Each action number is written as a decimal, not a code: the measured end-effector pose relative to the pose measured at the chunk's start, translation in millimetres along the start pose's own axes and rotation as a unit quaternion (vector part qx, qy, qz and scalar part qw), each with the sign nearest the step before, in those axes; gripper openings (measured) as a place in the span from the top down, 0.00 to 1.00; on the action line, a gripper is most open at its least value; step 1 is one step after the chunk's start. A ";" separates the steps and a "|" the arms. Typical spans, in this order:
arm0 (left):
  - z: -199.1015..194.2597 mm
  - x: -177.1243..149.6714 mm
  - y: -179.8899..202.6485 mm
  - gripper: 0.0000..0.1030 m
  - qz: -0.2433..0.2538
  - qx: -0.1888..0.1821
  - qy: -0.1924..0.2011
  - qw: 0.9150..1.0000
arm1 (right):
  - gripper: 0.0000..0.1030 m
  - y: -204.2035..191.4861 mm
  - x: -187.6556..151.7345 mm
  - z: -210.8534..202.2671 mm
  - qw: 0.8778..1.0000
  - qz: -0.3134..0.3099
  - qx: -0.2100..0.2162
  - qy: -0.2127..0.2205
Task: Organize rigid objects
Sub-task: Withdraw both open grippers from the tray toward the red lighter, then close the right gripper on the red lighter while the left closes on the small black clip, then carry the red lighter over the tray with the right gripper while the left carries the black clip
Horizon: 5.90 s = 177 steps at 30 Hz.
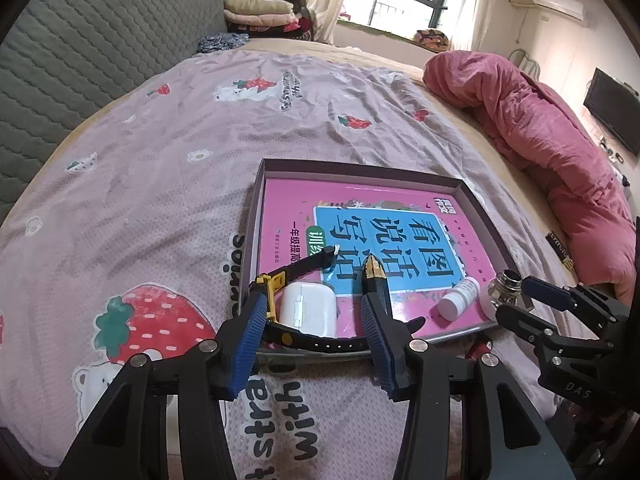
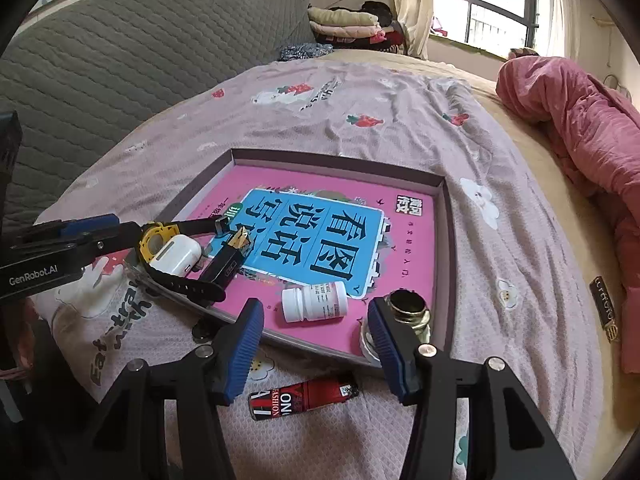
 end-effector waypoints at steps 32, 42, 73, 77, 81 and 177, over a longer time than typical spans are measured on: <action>-24.6 -18.3 41.5 0.38 0.024 -0.030 -0.012 0.999 | 0.43 -6.0 -23.5 -40.2 0.999 0.014 0.002 0.029; -25.7 -34.9 45.0 0.37 0.024 -0.040 -0.035 0.998 | 0.43 -9.8 -35.2 -44.9 1.000 0.017 0.006 0.019; 53.5 -80.6 58.7 0.47 -0.085 -0.027 -0.127 0.988 | 0.43 -1.8 -77.4 -15.8 0.997 0.059 0.001 -0.044; 64.6 -81.8 58.4 0.48 -0.102 -0.027 -0.135 0.985 | 0.43 -1.9 -78.8 -13.0 0.997 0.069 0.002 -0.046; 76.2 -83.1 57.2 0.53 -0.111 -0.021 -0.145 0.983 | 0.43 0.8 -80.8 -5.1 0.993 0.108 0.000 -0.054; -4.7 -52.2 50.5 0.85 -0.058 -0.100 -0.062 0.991 | 0.89 -21.2 -49.6 -28.2 0.995 0.083 0.050 0.017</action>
Point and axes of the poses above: each gripper's, at about its wrist camera, not at the fingertips, and z roughly the way its jaws point, y to its right, x to its top, the point moved 10 cm from there along z, roughly the way its jaws point, and after that the axes turned 5 degrees about y, right-handed, at the moved point
